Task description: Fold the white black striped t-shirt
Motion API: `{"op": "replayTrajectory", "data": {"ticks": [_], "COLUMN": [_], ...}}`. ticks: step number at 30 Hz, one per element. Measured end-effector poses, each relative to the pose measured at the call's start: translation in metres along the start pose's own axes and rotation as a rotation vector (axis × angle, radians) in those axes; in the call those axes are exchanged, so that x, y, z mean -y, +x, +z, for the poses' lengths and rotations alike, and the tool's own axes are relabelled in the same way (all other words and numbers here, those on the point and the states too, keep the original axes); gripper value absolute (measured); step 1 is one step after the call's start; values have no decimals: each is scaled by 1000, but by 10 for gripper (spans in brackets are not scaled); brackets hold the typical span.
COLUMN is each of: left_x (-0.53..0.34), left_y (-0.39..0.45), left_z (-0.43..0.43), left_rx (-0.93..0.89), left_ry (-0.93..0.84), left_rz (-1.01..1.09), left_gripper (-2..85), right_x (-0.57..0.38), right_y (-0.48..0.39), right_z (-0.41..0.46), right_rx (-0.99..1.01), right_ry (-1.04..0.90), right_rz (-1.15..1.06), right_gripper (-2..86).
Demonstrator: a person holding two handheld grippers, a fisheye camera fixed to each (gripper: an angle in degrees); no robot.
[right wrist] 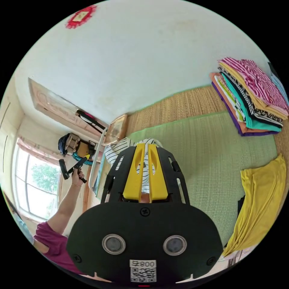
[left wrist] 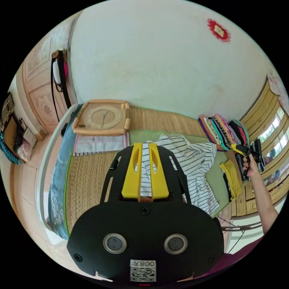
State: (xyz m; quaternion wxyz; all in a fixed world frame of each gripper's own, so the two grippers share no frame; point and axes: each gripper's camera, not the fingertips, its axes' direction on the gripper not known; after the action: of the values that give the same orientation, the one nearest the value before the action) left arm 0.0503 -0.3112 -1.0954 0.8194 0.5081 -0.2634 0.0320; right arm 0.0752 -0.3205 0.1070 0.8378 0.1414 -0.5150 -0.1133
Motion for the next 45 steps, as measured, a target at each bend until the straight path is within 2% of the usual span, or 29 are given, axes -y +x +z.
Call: {"op": "replayTrajectory", "data": {"ticks": [3,6,10,16,20,23,31,34,36,39,41,43,45], "left_x": [-49,-111,-172,-222,-244,-256,-280,-272,-254,-235,-238,-250,-285], "left_y": [-8,-13,-18,-6,4,9,16,16,4,-37,-60,-73,-67], "left_z": [73,122,148,196,228,231,210,189,158,110,90,85,97], "left_rx": [-63,-43,-59,17,77,42,7,78,219,330,346,327,213], "left_ry": [-130,-244,-290,-365,-408,-379,-276,-234,-166,-38,22,23,2], "left_rz": [34,36,-25,-34,-40,-47,-52,8,34,-80,-171,-229,-232], "left_gripper": [53,61,66,64,22,10,3,4,6,13,23,41,61], "right_x": [-44,-120,-204,-261,-271,-274,-278,-257,-229,-162,-127,-108,-117], "right_y": [3,-14,-36,-71,-87,-103,-155,-174,-178,-156,-128,-92,-74], "right_z": [55,122,183,235,246,246,184,138,97,13,-32,-70,-77], "right_rx": [-9,-143,-271,-446,-485,-482,-460,-495,-577,-710,-702,-678,-629], "right_ry": [-80,-249,-375,-447,-454,-471,-397,-337,-276,-139,-95,-67,-66], "right_rz": [-69,-171,-224,-258,-251,-256,-289,-327,-342,-266,-166,-43,-2], "right_gripper": [43,50,63,60,42,20,6,5,6,9,13,22,34]}}
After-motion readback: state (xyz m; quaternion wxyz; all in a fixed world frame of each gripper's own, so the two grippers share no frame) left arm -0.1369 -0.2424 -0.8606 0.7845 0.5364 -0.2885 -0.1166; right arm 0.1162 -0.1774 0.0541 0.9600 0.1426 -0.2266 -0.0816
